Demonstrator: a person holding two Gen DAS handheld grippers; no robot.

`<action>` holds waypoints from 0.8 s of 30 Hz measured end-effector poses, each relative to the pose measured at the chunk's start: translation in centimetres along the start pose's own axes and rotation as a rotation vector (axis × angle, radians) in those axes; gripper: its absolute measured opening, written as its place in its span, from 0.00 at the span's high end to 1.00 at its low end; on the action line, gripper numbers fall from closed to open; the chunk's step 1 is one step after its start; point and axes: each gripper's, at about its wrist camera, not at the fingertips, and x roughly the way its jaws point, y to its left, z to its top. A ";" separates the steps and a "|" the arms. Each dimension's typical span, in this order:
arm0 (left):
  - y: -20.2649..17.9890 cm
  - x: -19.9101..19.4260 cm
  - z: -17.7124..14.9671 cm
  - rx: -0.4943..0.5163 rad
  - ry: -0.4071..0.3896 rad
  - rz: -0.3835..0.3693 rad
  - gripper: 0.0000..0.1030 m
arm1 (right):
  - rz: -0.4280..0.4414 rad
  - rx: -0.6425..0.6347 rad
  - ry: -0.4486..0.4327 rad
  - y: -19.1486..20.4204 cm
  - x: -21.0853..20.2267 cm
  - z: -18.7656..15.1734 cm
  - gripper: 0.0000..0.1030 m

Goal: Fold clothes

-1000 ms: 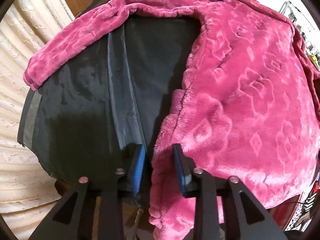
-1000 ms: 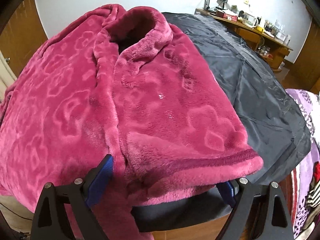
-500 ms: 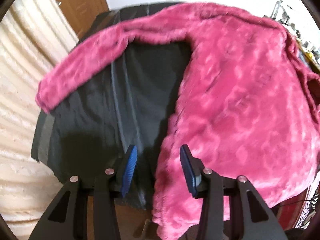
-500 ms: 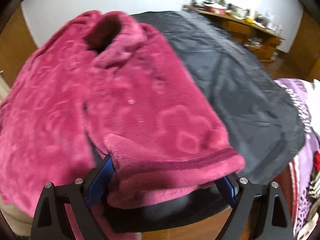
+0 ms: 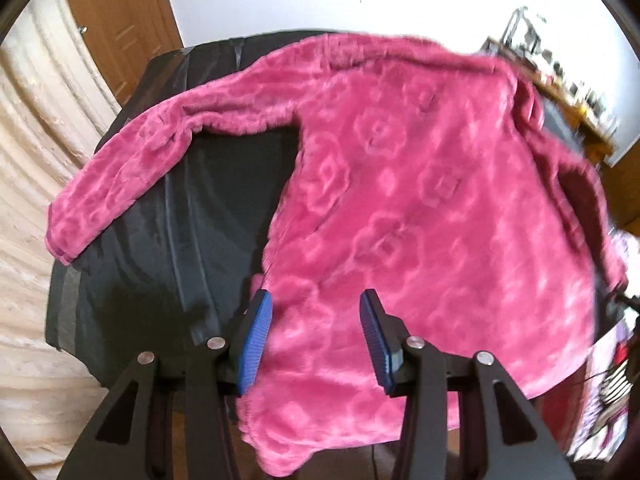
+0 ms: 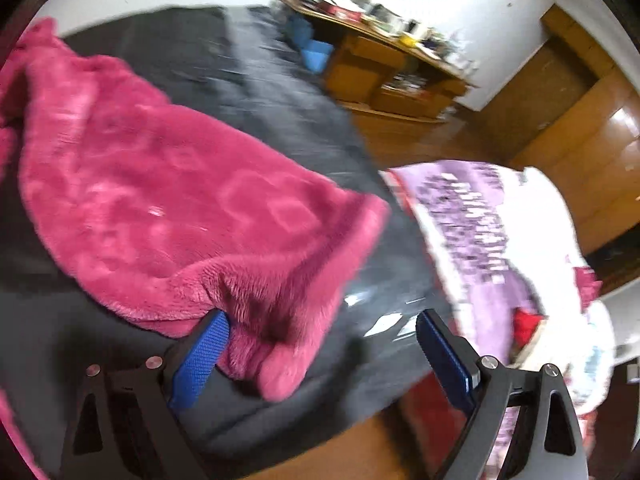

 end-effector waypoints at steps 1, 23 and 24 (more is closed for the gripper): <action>0.2 -1.0 0.6 -0.019 -0.018 -0.023 0.52 | -0.018 0.004 0.006 -0.8 0.0 0.5 0.08; -3.7 -14.4 19.4 -0.088 -0.295 -0.372 0.37 | 0.532 -0.080 -0.476 7.3 -25.9 14.6 0.08; -3.7 -14.9 20.7 -0.092 -0.319 -0.378 0.32 | 0.541 -0.078 -0.504 7.3 -27.3 15.6 0.08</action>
